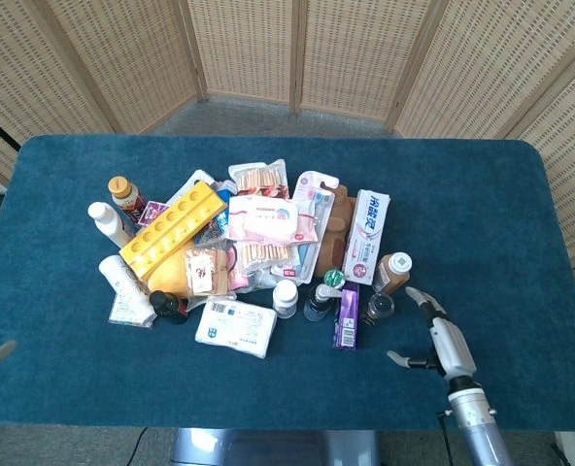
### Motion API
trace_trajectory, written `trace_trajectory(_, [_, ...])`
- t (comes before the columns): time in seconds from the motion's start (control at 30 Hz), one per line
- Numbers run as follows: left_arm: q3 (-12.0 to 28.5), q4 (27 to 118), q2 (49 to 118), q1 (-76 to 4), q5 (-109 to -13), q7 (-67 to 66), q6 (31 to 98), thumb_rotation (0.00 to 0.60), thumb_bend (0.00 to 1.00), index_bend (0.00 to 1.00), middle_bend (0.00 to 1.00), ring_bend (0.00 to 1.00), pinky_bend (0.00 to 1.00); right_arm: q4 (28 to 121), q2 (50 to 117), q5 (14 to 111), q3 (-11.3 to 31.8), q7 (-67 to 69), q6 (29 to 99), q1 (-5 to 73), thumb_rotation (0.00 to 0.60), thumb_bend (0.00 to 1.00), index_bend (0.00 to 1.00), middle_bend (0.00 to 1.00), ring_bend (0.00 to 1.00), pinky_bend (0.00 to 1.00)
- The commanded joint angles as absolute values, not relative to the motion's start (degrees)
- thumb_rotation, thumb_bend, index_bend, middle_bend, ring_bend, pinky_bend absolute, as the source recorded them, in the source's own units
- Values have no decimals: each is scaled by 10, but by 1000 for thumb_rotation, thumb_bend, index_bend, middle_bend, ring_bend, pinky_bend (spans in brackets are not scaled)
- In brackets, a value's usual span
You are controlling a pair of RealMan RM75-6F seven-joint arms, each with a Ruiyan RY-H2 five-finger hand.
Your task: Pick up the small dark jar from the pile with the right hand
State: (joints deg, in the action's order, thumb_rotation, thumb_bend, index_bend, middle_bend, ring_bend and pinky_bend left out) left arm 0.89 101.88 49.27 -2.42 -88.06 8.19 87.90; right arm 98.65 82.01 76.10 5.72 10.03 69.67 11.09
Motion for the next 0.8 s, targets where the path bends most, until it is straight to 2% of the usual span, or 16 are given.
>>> trace_trajectory(0.03, [10,1017,492,-24,-879,83,878,600,83,0,0,0,0,984,825,758,60,98,697,113,600,0,0,0,0,0])
trace_trajectory(0.57, [13,1014,497,-27,-872,76,869,600,83,0,0,0,0,988,872,740,82,72,698,136,600,0,0,0,0,0])
trace_trajectory(0.8, [14,1013,496,-27,-868,78,869,600,83,0,0,0,0,968,913,743,88,60,739,130,600,0,0,0,0,0])
